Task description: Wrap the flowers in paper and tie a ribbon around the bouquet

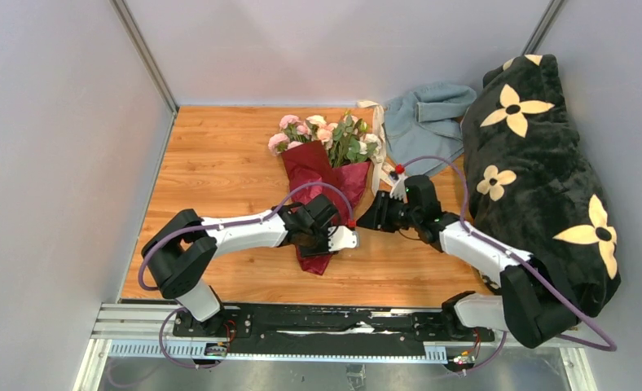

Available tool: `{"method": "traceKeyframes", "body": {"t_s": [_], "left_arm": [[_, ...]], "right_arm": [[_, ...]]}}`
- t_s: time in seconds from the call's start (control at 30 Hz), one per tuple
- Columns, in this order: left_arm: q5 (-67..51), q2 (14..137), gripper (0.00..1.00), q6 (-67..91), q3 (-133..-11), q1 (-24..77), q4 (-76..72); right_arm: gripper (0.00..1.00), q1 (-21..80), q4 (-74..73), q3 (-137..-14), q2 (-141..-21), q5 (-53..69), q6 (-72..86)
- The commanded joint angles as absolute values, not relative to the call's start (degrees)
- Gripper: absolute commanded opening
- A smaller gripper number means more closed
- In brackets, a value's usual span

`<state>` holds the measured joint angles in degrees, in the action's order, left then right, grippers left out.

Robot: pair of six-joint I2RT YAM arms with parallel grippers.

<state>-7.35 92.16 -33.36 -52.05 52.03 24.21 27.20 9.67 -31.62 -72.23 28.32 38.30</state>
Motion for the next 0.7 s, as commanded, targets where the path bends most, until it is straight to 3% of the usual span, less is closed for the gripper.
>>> {"method": "traceKeyframes", "body": {"t_s": [0.0, 0.1, 0.23, 0.43, 0.67], "left_arm": [[-6.0, 94.5, 0.38, -36.2, -50.6, 54.4, 23.6], [-4.7, 95.2, 0.39, -37.0, -50.3, 55.6, 24.0], [-3.7, 96.2, 0.39, -37.3, -50.6, 56.1, 24.3], [-2.0, 97.6, 0.39, -38.1, -50.9, 56.2, 24.6], [-1.5, 99.3, 0.4, -38.6, -51.8, 56.6, 25.5]], "right_arm": [[0.47, 22.8, -2.4, -40.0, -71.0, 35.2, 23.5], [0.58, 23.1, -3.0, -48.3, -74.6, 37.2, 18.2], [0.63, 23.2, -1.7, -57.4, -81.8, 37.8, 15.9], [0.65, 25.3, -2.2, -69.3, -93.3, 37.3, 14.9], [0.62, 26.8, -0.6, -75.0, -101.1, 32.6, 15.9]]}}
